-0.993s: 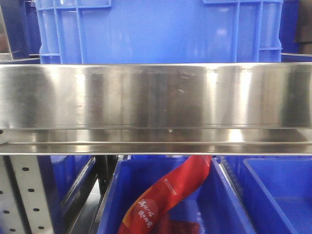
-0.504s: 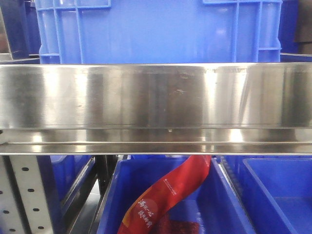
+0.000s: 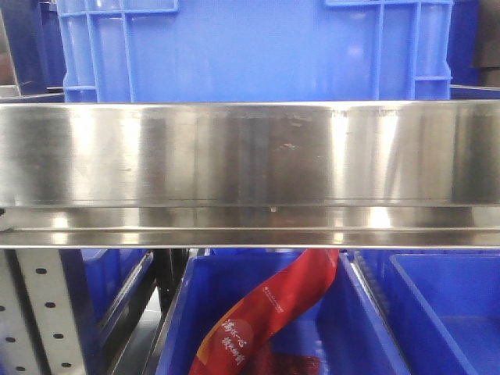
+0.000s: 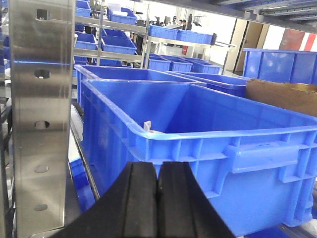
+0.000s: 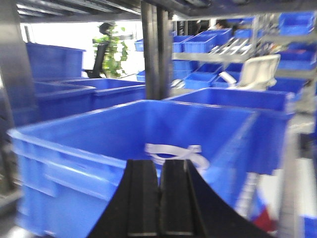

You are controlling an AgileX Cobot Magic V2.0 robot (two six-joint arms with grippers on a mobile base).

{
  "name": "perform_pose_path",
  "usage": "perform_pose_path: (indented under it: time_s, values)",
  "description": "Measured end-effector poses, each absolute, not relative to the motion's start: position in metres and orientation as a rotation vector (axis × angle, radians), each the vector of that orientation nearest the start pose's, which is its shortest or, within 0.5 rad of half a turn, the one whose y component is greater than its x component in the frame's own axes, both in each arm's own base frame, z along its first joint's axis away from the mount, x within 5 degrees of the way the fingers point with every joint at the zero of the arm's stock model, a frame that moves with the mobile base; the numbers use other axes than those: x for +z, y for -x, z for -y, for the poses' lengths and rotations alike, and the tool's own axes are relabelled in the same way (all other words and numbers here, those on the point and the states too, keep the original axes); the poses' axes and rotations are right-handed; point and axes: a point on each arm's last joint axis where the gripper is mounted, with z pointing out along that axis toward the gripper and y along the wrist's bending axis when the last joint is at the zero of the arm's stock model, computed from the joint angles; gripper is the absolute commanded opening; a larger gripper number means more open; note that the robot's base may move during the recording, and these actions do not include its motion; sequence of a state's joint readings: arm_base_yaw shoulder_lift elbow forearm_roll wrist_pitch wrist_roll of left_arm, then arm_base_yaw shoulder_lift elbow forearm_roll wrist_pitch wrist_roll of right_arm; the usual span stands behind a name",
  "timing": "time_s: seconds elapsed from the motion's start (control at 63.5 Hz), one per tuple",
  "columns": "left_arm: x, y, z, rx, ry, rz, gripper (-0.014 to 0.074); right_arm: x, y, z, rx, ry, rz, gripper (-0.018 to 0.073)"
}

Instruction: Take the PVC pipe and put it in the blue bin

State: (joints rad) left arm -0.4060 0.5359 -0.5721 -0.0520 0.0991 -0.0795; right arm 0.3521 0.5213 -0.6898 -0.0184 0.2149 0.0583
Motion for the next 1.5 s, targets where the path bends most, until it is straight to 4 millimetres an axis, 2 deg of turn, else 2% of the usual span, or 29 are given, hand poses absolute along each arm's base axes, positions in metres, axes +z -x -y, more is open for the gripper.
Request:
perform_pose_path:
  time_s: [0.079,0.158,0.331,0.52,0.662,0.788,1.497]
  values:
    - [0.355,-0.105,0.045,-0.429,-0.218,-1.547,-0.0111,0.368,-0.091,-0.027,0.251,0.201,-1.505,-0.0169]
    - [0.355,-0.105,0.045,-0.429,-0.218,-1.547,-0.0111,0.338,-0.088,-0.018,0.178,0.143,-1.507,-0.0169]
    - [0.355,-0.105,0.045,-0.429,-0.218,-1.547,-0.0111,0.286,-0.076,-0.003,0.04,0.023,-1.542,-0.0169]
    - [0.355,-0.105,0.045,-0.427,-0.219,-1.547,-0.0111,0.243,-0.059,0.004,-0.048,-0.068,-1.512,-0.0169]
    - [0.355,-0.105,0.045,-0.427,-0.219,-1.547,-0.0111,0.215,-0.056,0.005,-0.034,-0.105,-1.523,-0.0169]
    - [0.355,-0.105,0.045,-0.427,-0.219,-1.547,-0.0111,0.209,-0.057,0.005,-0.029,-0.11,-1.53,-0.0169]
    - [0.356,-0.105,0.045,-0.428,-0.218,-1.54,-0.0111,0.212,-0.056,0.005,-0.041,-0.1,-1.498,-0.0169]
